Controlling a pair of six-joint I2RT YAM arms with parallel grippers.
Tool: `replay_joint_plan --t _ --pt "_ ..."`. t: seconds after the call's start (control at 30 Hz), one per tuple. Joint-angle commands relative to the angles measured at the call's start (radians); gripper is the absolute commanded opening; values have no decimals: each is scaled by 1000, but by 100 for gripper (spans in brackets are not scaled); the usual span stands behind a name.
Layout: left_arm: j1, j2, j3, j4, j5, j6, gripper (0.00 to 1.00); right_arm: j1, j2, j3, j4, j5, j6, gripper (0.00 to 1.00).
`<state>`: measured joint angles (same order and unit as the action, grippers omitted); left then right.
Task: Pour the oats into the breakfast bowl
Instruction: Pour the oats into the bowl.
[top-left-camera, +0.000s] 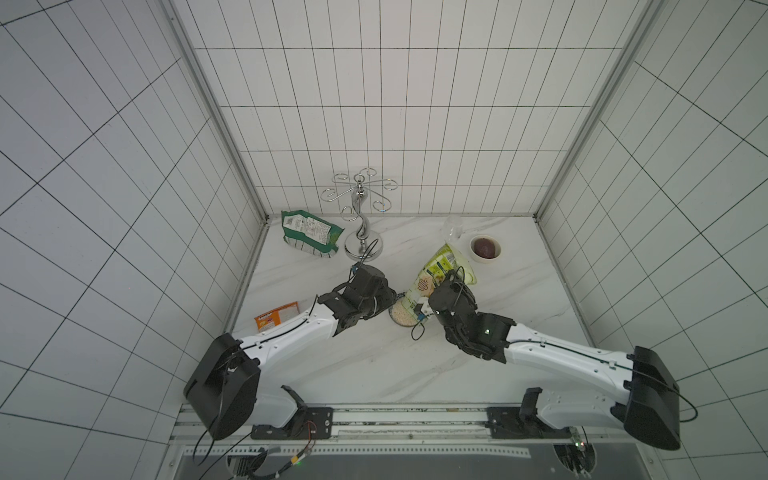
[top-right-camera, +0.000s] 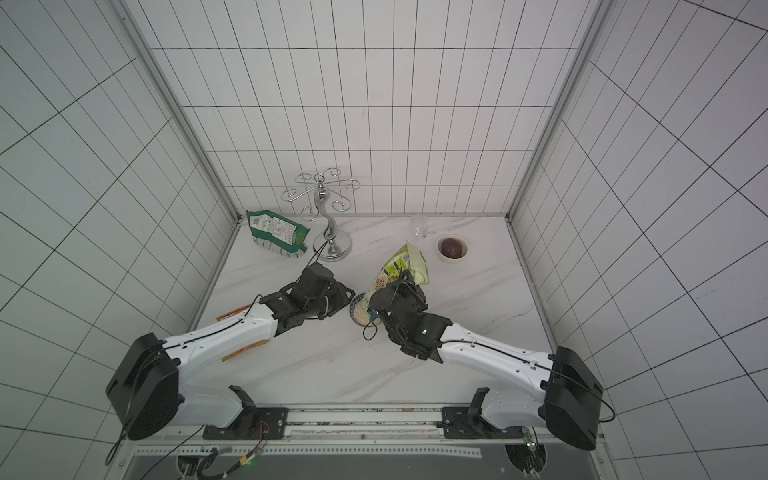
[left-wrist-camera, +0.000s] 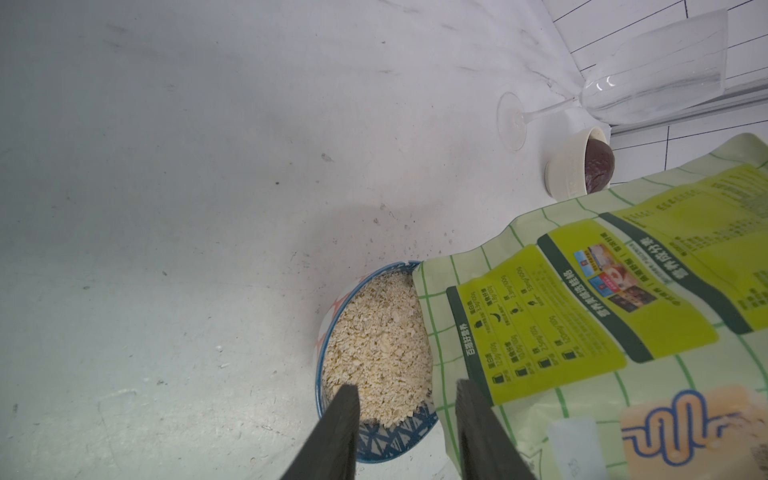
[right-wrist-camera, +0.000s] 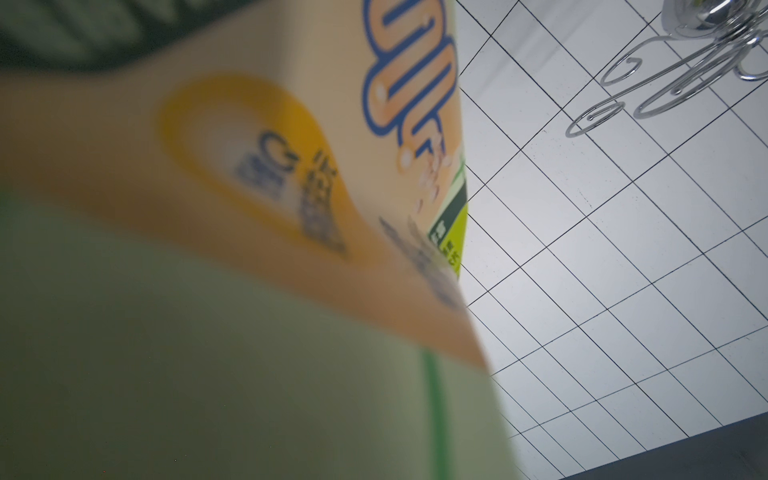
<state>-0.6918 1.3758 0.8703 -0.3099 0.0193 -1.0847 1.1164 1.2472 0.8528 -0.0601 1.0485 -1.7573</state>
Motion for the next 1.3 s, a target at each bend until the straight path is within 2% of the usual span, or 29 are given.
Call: replay_joint_plan --t 0.0,0.07,0.17,0.23,0.33,0.47,0.57,0.63,0.77,0.87,1.27 --pt "4 -3 -5 13 -13 1 41 -10 -53 47 111 110 16 0" --pt "4 -3 -2 9 -14 2 41 -15 -61 53 137 104 5 0" --pt "4 -6 -6 12 -16 0 41 -11 -57 74 74 104 48 0" --pt "4 -2 -3 13 -15 1 41 -12 -59 45 129 105 0 0" --pt "3 3 -1 12 -9 1 41 -12 -66 69 63 96 74 0" --pt "4 0 -3 12 -12 1 41 -12 -73 43 154 102 -2 0" --pt "4 -2 -3 9 -13 1 41 -9 -75 67 75 101 57 0" --pt "4 -3 -3 8 -16 1 41 -9 -82 45 132 100 15 0" --pt "4 -3 -3 9 -15 0 41 -5 -86 52 71 97 62 0" --pt "4 -1 -5 8 -17 -2 41 -3 -92 43 119 95 37 0" --pt "4 2 -5 8 -15 -4 41 -1 -70 67 -75 93 247 0"
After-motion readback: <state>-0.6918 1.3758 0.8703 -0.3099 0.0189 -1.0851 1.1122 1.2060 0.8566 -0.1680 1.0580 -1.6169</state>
